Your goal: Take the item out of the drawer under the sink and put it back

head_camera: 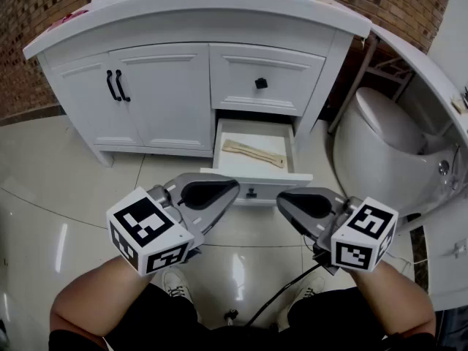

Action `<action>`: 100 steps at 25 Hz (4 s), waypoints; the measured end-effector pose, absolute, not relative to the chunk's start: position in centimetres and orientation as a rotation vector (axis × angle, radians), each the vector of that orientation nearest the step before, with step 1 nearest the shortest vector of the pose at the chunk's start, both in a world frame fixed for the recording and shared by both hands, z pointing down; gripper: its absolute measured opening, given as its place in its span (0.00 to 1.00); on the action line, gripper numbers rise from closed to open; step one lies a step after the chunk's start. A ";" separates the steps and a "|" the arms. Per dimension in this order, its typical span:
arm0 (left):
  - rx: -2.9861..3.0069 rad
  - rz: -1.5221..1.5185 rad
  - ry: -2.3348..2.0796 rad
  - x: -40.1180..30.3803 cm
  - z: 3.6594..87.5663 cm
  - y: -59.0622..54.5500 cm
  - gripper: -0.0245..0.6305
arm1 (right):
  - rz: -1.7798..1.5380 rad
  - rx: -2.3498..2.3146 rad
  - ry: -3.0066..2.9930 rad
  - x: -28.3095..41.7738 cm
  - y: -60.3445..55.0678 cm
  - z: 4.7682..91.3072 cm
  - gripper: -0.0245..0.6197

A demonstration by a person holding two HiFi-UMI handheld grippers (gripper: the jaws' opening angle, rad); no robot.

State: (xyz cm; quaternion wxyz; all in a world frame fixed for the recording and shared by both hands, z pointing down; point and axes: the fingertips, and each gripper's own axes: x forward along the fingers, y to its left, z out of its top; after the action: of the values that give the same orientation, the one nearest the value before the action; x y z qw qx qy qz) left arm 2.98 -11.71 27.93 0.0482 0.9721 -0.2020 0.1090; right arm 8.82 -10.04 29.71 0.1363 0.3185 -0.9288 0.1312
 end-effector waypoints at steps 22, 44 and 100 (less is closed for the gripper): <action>2.951 0.299 -0.643 2.6 27.7 -12.4 0.05 | 0.260 1.046 -2.618 9.6 -12.8 29.5 0.05; 2.879 0.260 -0.646 2.5 28.2 -14.7 0.05 | -0.127 0.968 -2.264 9.9 -26.2 32.8 0.21; 2.845 0.187 -0.716 0.2 27.2 -17.4 0.05 | 0.092 0.584 -1.922 8.5 -35.6 52.4 0.15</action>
State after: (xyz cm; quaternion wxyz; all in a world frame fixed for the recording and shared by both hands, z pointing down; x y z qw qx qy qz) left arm 0.19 -17.35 27.25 0.1008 0.9629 -0.2422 0.0632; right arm 8.52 -35.64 52.36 0.5358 0.2452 -0.8071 0.0388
